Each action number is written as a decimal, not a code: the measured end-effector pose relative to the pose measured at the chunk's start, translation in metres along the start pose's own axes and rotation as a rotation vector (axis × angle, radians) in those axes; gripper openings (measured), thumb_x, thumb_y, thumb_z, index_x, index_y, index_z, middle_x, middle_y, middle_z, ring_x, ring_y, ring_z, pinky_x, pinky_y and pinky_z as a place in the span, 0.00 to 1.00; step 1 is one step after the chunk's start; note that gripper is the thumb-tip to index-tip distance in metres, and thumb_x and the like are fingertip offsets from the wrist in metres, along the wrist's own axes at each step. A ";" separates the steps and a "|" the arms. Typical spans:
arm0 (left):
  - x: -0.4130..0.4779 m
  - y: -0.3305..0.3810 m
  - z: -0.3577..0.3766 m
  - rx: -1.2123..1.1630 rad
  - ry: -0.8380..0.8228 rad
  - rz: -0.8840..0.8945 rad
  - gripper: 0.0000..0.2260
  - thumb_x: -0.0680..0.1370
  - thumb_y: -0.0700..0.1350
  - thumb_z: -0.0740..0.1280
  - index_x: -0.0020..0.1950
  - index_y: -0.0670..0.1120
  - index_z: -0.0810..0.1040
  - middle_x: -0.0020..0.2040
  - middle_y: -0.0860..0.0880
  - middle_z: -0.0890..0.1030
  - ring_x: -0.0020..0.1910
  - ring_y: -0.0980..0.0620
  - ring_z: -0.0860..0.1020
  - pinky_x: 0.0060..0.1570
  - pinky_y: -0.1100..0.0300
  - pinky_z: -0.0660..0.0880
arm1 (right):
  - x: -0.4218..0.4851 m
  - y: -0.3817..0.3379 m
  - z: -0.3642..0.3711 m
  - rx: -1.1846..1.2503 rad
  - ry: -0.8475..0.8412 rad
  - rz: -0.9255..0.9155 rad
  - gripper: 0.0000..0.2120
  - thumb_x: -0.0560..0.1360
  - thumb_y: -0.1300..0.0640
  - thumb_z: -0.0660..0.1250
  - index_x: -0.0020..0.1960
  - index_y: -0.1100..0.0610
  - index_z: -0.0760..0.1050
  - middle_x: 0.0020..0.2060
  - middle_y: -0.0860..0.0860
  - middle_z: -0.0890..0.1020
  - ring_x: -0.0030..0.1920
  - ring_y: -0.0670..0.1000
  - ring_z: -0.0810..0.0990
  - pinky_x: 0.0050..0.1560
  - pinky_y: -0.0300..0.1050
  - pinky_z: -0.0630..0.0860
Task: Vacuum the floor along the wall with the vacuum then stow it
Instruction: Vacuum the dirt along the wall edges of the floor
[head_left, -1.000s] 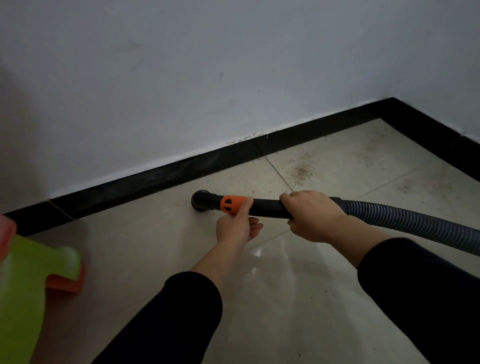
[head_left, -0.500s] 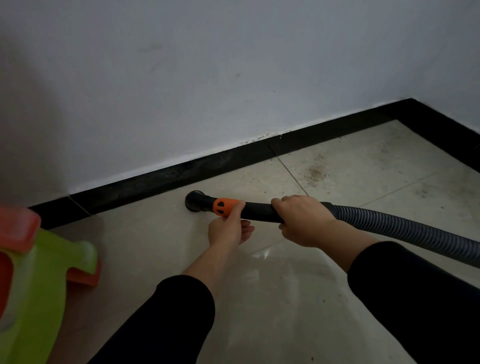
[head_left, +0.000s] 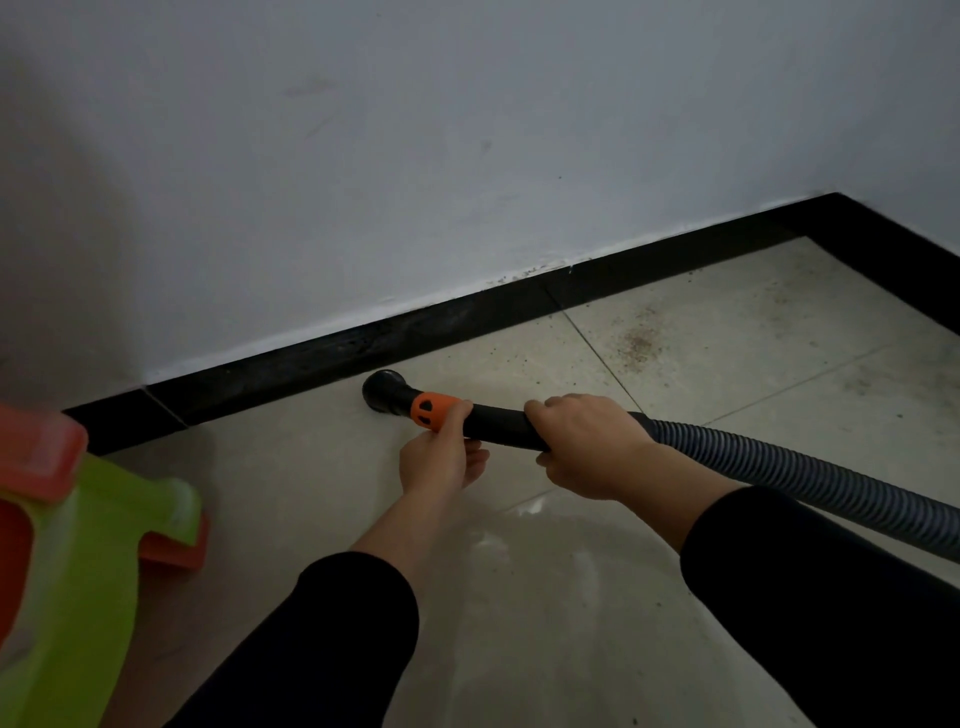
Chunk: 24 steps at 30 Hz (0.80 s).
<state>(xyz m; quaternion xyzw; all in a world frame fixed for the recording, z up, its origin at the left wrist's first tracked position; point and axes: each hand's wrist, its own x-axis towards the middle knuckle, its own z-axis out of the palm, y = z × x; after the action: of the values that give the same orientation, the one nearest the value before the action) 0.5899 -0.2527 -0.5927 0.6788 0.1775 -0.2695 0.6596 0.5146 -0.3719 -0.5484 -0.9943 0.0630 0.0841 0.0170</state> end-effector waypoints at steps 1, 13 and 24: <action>0.001 0.001 0.000 -0.001 0.003 0.001 0.12 0.76 0.52 0.69 0.41 0.44 0.75 0.41 0.44 0.82 0.39 0.50 0.82 0.42 0.59 0.80 | 0.000 -0.001 0.000 -0.003 0.003 -0.002 0.14 0.78 0.55 0.63 0.62 0.56 0.69 0.49 0.52 0.77 0.42 0.50 0.72 0.43 0.43 0.69; 0.009 -0.001 0.004 -0.018 -0.012 0.009 0.10 0.77 0.53 0.69 0.42 0.47 0.75 0.43 0.46 0.82 0.44 0.50 0.82 0.45 0.59 0.80 | 0.004 -0.004 0.008 0.012 0.017 0.023 0.15 0.79 0.54 0.63 0.63 0.58 0.68 0.51 0.54 0.78 0.48 0.53 0.77 0.46 0.45 0.72; 0.011 -0.002 0.019 0.011 -0.115 0.011 0.09 0.78 0.52 0.68 0.45 0.47 0.76 0.48 0.45 0.83 0.46 0.51 0.82 0.42 0.61 0.78 | -0.001 0.011 0.015 -0.006 0.038 0.065 0.14 0.78 0.54 0.63 0.61 0.58 0.69 0.49 0.54 0.78 0.46 0.53 0.76 0.42 0.44 0.69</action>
<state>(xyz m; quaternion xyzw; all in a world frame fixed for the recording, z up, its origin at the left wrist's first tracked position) 0.5952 -0.2730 -0.6004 0.6669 0.1341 -0.3052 0.6664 0.5094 -0.3817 -0.5630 -0.9932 0.0953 0.0659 0.0103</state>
